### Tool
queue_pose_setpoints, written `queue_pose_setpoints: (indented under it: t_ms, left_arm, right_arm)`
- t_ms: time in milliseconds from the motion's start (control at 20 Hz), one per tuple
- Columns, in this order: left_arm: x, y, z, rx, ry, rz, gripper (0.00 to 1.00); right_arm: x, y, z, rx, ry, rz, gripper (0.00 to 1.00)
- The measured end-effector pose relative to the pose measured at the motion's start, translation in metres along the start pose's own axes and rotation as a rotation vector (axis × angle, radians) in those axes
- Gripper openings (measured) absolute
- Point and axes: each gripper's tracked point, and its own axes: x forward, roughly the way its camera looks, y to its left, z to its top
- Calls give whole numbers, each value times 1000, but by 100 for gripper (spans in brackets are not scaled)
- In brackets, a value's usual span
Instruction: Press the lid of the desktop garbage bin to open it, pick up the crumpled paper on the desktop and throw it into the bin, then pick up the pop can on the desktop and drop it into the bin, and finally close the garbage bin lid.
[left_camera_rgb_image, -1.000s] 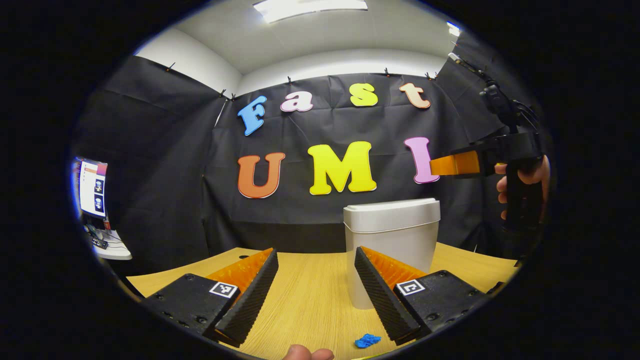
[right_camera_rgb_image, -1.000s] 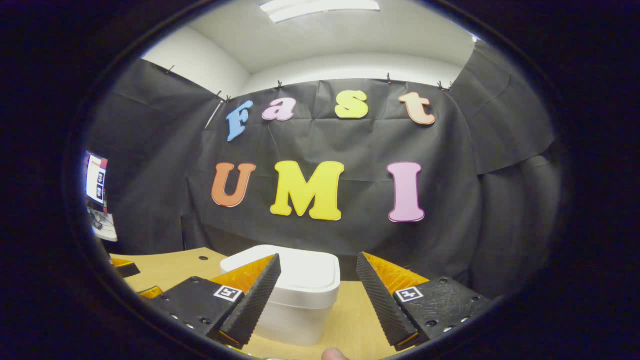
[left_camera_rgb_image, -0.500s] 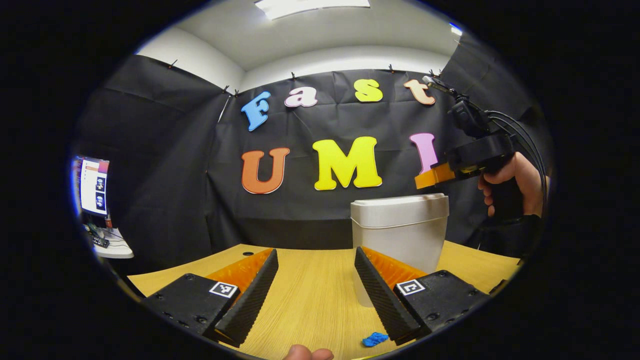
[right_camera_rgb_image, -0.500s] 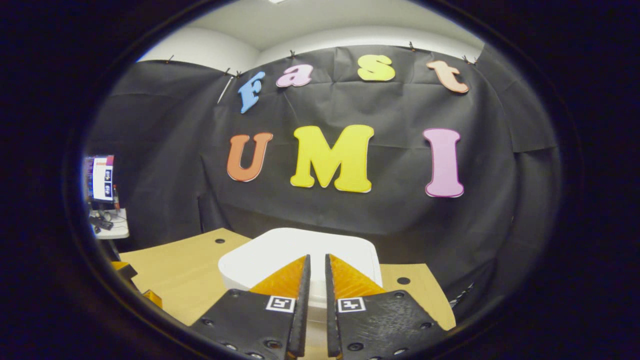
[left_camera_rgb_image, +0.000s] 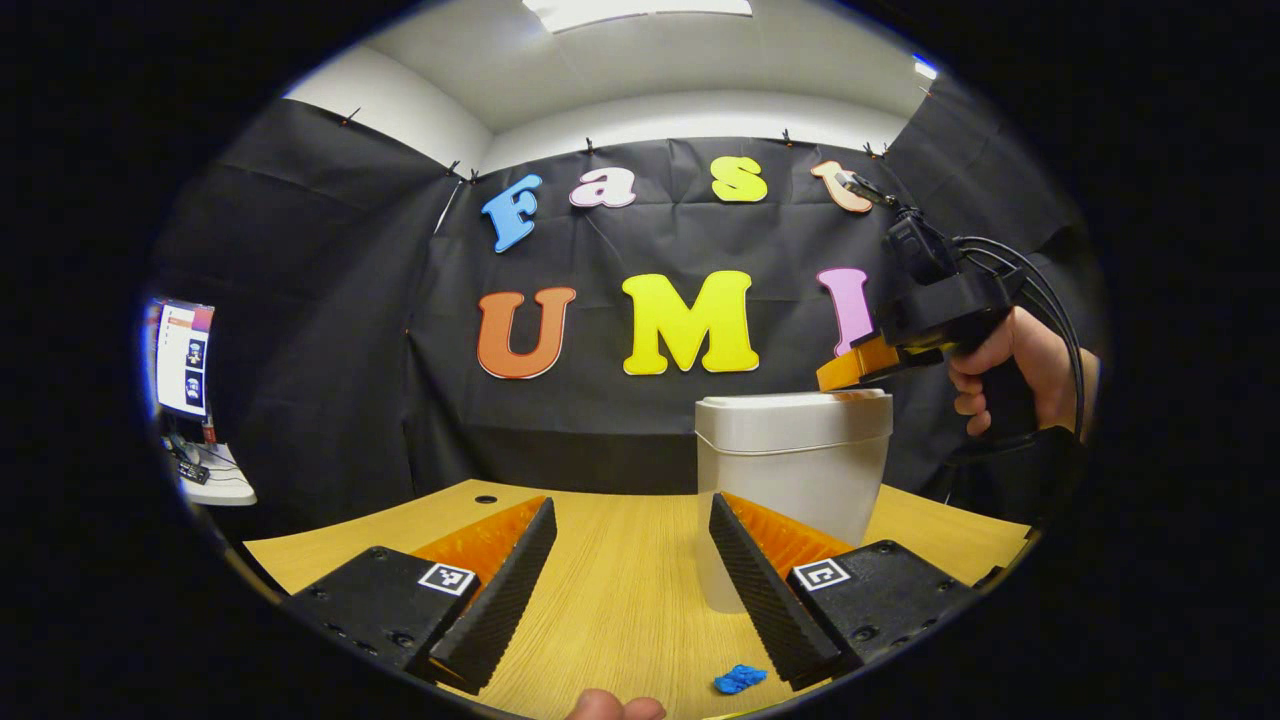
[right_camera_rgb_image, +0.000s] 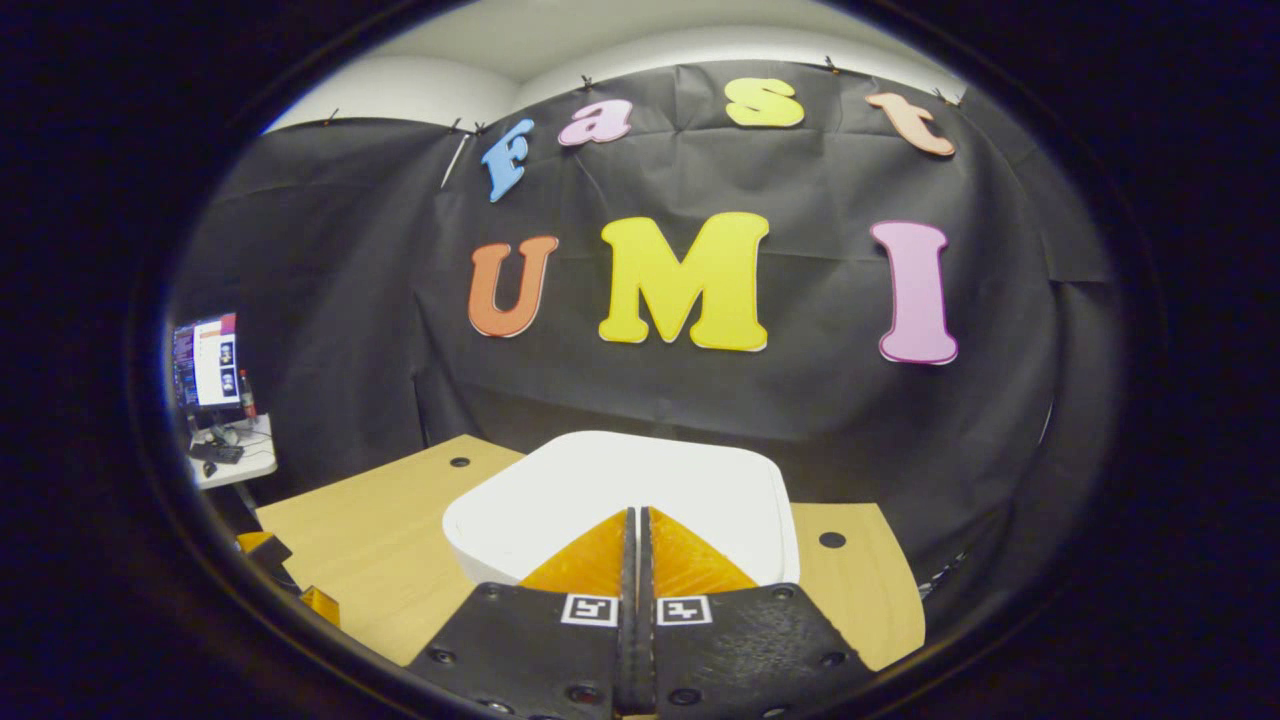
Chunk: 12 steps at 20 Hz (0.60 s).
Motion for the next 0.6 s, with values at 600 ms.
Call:
queue_pose_setpoints:
  t_ms: [600]
  left_arm:
    - [4,-4,-7,6,14,-8,99]
  right_arm:
    - [-16,-13,27,70,-95,17,1]
